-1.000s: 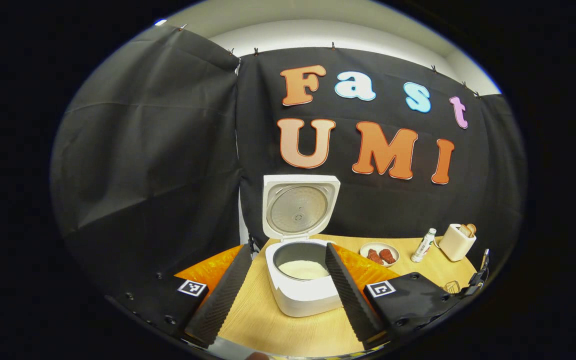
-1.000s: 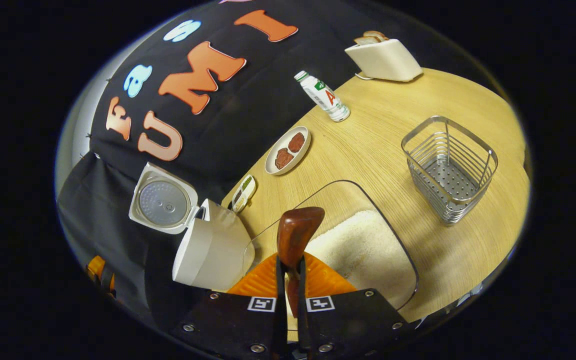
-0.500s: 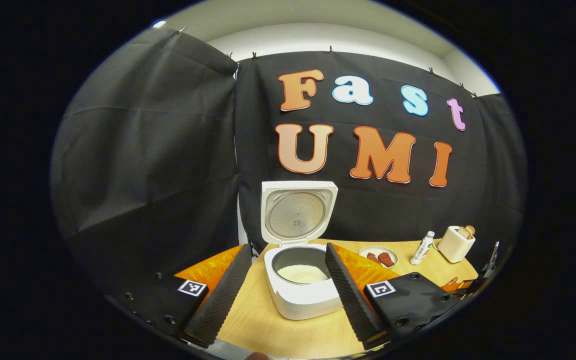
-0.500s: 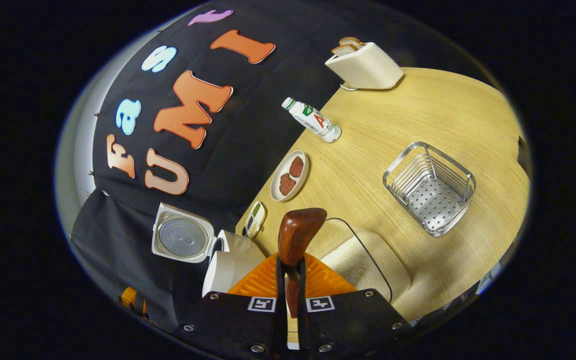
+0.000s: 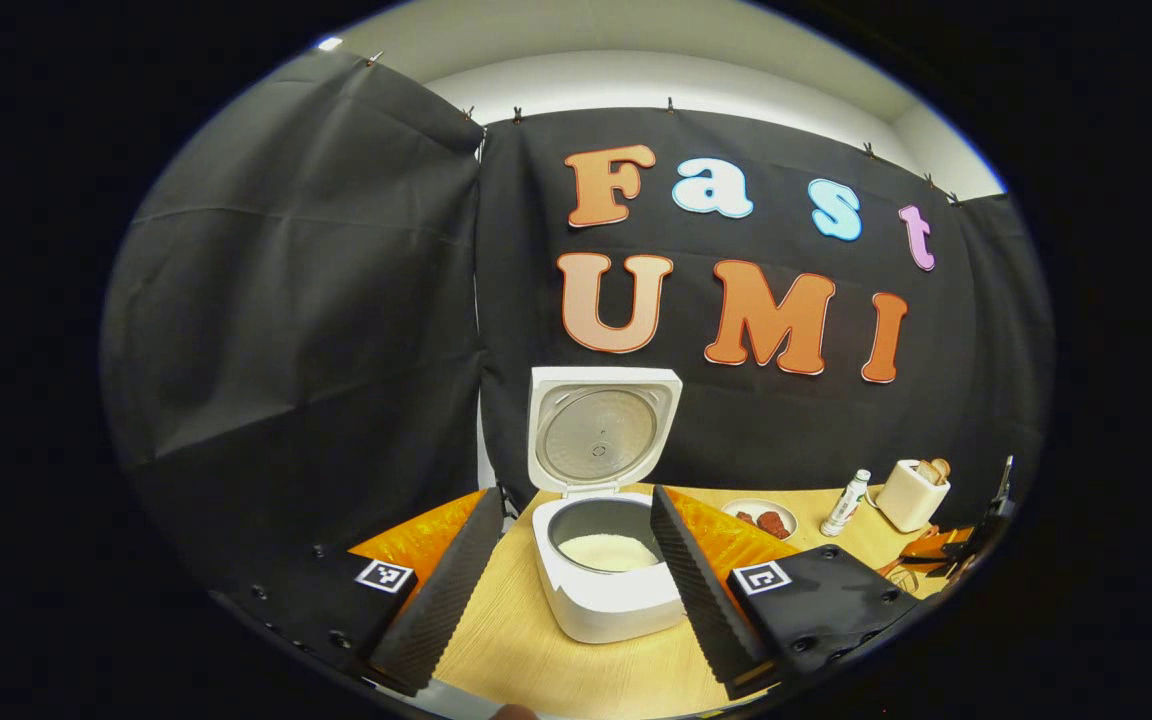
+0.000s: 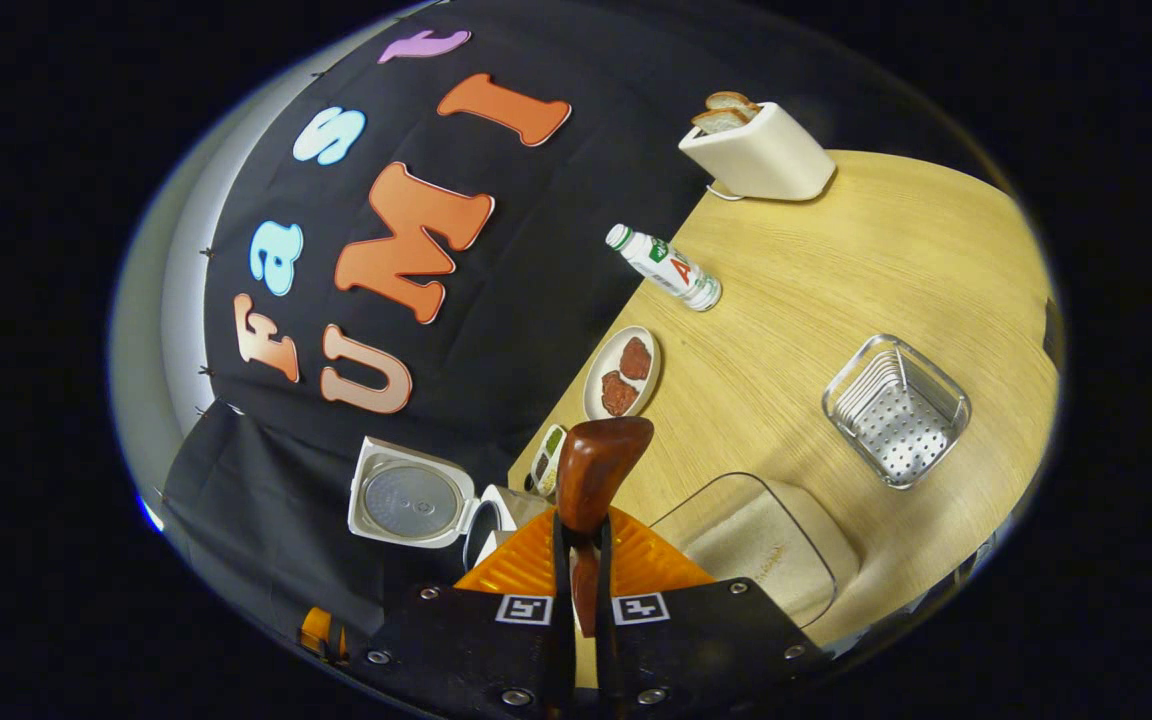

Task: Close the left gripper, press the button to open the rice cooker; take a wooden spoon from the chopstick holder with the right hand, scoop a spoonful of rice and pour it into the rice cooker, then put the wooden spoon back into the chopstick holder.

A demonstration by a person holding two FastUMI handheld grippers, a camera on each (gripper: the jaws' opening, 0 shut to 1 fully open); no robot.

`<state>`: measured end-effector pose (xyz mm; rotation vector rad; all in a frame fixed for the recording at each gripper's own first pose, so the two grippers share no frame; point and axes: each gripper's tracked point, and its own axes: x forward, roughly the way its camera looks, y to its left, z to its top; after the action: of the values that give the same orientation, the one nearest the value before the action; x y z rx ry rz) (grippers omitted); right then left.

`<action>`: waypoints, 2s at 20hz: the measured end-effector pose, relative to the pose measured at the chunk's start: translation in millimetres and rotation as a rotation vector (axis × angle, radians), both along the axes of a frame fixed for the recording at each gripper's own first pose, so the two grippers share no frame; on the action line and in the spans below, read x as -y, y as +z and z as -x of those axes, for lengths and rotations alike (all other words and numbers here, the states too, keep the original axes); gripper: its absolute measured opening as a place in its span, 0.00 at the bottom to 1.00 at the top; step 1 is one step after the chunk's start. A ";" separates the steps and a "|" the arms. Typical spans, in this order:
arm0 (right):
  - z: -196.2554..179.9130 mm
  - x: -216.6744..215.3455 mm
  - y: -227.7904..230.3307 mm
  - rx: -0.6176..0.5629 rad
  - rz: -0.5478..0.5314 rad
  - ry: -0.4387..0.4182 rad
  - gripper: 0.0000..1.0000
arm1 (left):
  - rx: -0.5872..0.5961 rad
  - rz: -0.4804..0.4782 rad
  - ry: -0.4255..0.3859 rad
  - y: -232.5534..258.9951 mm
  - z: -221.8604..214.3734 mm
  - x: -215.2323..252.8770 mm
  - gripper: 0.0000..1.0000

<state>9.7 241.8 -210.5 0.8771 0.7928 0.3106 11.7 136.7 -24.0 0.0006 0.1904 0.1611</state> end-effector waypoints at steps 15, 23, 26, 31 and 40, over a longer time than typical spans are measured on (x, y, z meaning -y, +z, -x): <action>-78.0 -155.3 94.5 0.125 -0.096 0.122 0.08 | -0.042 0.039 -0.028 -16.9 -3.0 -11.3 1.00; -99.9 -256.2 112.6 0.223 -0.010 0.226 0.07 | -0.052 0.036 -0.020 -25.8 -4.0 -18.6 1.00; -100.4 -281.4 114.0 0.284 0.060 0.261 0.07 | -0.060 0.038 -0.006 -28.5 -1.4 -26.0 1.00; -98.4 -308.6 108.9 0.363 0.166 0.316 0.07 | -0.063 0.038 0.025 -29.9 -0.6 -36.9 1.00; -90.6 -326.7 126.7 0.578 0.328 0.402 0.07 | -0.068 0.037 0.040 -32.0 4.2 -41.0 1.00</action>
<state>100.3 568.5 -83.8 0.2814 0.4510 0.7284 7.5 177.8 -56.0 -0.0349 0.2613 0.1971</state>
